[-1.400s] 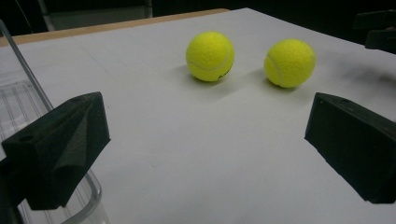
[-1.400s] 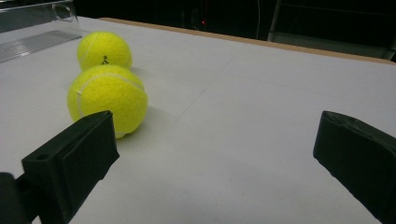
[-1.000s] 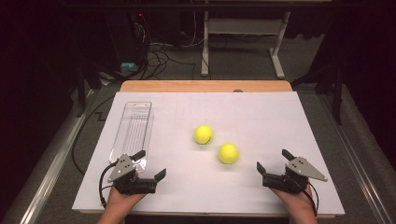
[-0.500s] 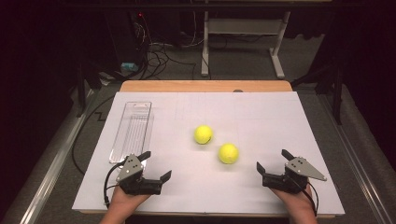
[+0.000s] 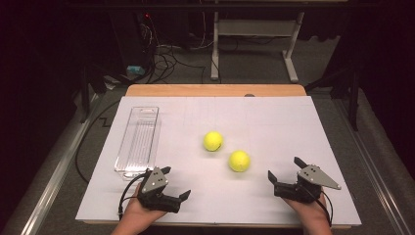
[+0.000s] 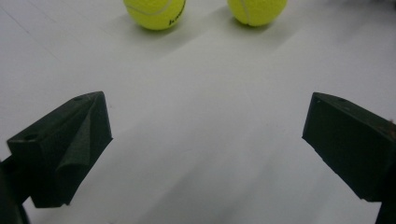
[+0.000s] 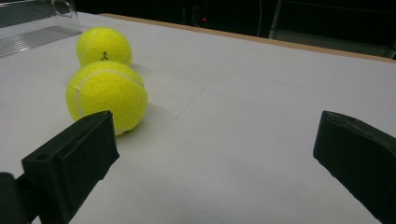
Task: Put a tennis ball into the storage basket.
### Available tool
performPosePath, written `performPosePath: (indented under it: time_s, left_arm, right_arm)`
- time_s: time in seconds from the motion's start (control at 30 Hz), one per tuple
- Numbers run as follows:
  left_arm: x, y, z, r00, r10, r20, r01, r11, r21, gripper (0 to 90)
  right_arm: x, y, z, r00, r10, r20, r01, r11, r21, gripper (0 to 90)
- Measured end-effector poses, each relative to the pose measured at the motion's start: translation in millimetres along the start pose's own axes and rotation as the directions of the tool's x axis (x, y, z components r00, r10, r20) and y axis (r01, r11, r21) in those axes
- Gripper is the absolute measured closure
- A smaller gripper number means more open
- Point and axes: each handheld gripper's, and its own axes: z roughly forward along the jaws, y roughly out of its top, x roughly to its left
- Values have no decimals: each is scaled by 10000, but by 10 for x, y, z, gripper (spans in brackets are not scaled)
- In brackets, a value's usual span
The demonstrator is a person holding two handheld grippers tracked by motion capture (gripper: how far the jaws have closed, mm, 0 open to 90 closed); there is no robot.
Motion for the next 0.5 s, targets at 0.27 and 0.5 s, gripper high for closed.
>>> performPosePath:
  time_s: [0.27, 0.5]
  left_arm:
    - [-28, 0, 82, 9998, -124, 168, 111, 9971, 749, 22]
    - [-35, -5, 133, 9995, -200, 231, 167, 9910, 1330, 22]
  right_arm:
    - [6, -6, 12, 10000, -59, -25, 60, 10000, 50, 0]
    - [14, -11, 21, 9999, -70, -74, 71, 9999, 137, 0]
